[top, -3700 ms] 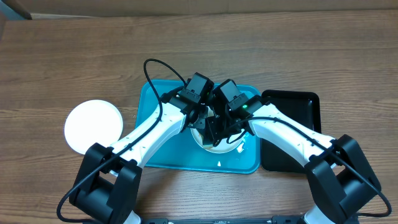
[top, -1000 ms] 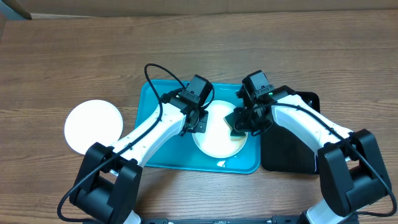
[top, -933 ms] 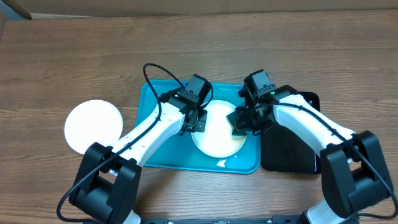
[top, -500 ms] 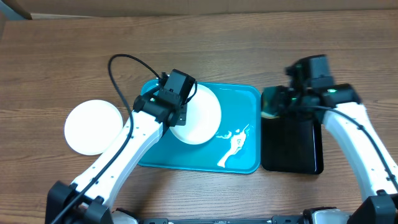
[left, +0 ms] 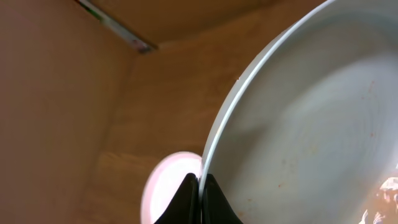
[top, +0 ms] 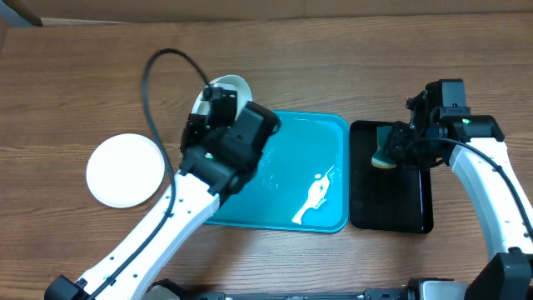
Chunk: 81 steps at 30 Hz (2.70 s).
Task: Clean dirty plates on tray and stack at the side
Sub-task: 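Lift white plate with left gripper and carry it left onto plate stack, then release white plate on stack and raise left gripper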
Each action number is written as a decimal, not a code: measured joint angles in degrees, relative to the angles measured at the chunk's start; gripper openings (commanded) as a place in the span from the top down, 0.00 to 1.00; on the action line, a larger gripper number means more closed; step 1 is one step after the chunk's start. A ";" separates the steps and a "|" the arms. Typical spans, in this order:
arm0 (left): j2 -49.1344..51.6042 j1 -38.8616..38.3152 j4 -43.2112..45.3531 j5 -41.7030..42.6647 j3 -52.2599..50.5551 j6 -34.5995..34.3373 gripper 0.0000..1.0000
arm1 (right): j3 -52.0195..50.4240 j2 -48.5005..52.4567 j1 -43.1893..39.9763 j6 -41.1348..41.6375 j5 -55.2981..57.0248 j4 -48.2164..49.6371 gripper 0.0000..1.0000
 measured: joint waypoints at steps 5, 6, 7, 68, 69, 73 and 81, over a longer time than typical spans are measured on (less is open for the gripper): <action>0.00 -2.62 2.93 -7.45 0.00 4.63 0.96 | -0.76 0.00 0.00 -0.44 0.09 0.07 0.91; 0.00 -2.64 3.19 -8.37 0.02 5.22 0.96 | -0.76 0.02 0.00 -0.48 0.11 0.15 0.91; 0.00 -2.62 3.19 -9.25 0.02 5.75 0.96 | -0.76 0.00 0.00 -0.52 0.09 0.26 0.91; 9.94 57.88 -8.94 41.97 0.02 -6.97 0.96 | -0.83 0.00 0.00 -2.21 0.11 -0.79 0.91; 9.94 57.88 -8.96 41.75 0.02 -6.97 0.96 | -0.83 0.02 -0.02 -2.21 0.11 -0.81 0.91; 9.94 57.88 -8.98 40.68 0.02 -6.99 0.96 | -0.83 0.00 0.00 -2.21 0.13 -0.79 0.91; 9.94 57.88 -9.99 38.73 0.00 -7.10 0.83 | -0.83 0.02 0.00 -2.21 0.13 -0.79 0.91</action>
